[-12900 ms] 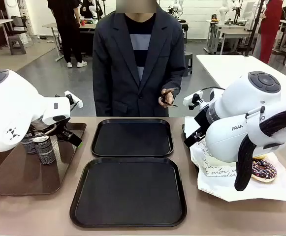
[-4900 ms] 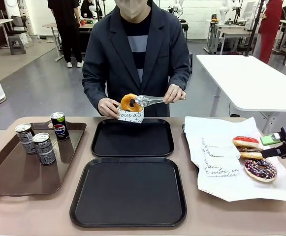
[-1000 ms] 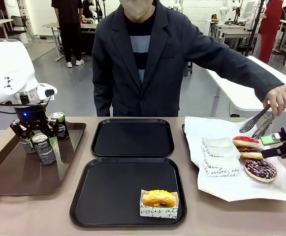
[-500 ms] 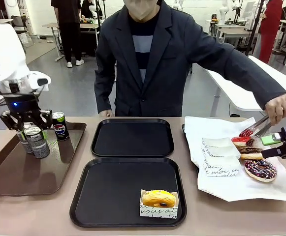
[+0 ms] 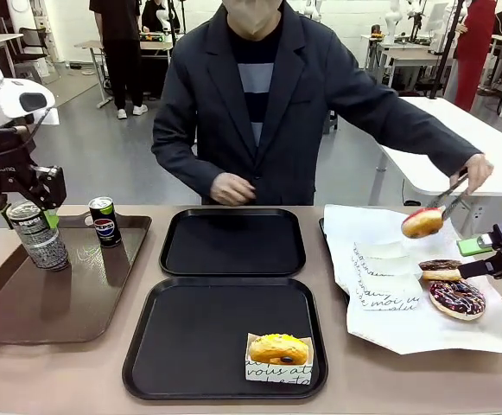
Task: Set up donuts and drinks on trays.
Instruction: Pick up one Pepsi coke and place it on the Flat Tray.
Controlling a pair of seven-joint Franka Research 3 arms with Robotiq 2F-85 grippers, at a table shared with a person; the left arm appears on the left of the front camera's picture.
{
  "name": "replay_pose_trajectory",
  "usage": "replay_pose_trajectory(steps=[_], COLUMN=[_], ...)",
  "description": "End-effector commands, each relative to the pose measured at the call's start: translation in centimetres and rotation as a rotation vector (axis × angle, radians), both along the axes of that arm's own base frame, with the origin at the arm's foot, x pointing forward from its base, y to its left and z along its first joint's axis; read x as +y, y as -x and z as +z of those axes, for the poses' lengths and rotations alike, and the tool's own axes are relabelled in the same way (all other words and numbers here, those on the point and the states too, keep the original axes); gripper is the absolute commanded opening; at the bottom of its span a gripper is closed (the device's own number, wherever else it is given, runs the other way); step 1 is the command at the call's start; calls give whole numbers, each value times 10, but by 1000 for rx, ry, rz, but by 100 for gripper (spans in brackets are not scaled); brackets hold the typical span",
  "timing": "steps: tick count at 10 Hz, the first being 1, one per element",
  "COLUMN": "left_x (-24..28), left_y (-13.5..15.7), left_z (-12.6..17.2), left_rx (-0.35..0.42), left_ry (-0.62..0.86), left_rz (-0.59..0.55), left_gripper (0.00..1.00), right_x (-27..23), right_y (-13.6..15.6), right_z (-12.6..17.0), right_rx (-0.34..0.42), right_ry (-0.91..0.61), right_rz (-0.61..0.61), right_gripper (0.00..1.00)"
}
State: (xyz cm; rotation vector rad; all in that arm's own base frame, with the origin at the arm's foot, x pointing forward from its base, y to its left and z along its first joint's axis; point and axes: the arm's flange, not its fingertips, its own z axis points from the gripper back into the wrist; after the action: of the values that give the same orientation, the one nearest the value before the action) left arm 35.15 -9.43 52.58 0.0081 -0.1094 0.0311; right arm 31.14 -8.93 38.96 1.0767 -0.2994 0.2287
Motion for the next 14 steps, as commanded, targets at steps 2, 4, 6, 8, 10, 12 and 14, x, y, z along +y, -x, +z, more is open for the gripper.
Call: replay_pose_trajectory(steps=[2,4,6,8,10,12,14], left_x=[-17,-60,-116,-171,-214,-232,-223], left_y=[9,23,27,20,8,-4,7], left_z=[11,25,21,-2,-40,-71,-77], left_rx=[-67,-131,-82,-21,45,125,107], left_ry=[11,20,-9,-15,-12,-9,-10], left_rz=[-78,-179,-289,-358,-393,-409,-428], left_gripper=[58,58,58,58,58,58,58], right_x=[1,1,1,1,1,1,1], right_y=[-2,-2,-2,-2,-2,-2,-2], right_z=[-2,-2,-2,-2,-2,-2,-2], right_rx=[-22,-22,-22,-22,-22,-22,-22], right_ry=[-26,-26,-26,-26,-26,-26,-26], right_rz=[-3,-3,-3,-3,-3,-3,-3], right_gripper=[100,100,100,100,100,100,100])
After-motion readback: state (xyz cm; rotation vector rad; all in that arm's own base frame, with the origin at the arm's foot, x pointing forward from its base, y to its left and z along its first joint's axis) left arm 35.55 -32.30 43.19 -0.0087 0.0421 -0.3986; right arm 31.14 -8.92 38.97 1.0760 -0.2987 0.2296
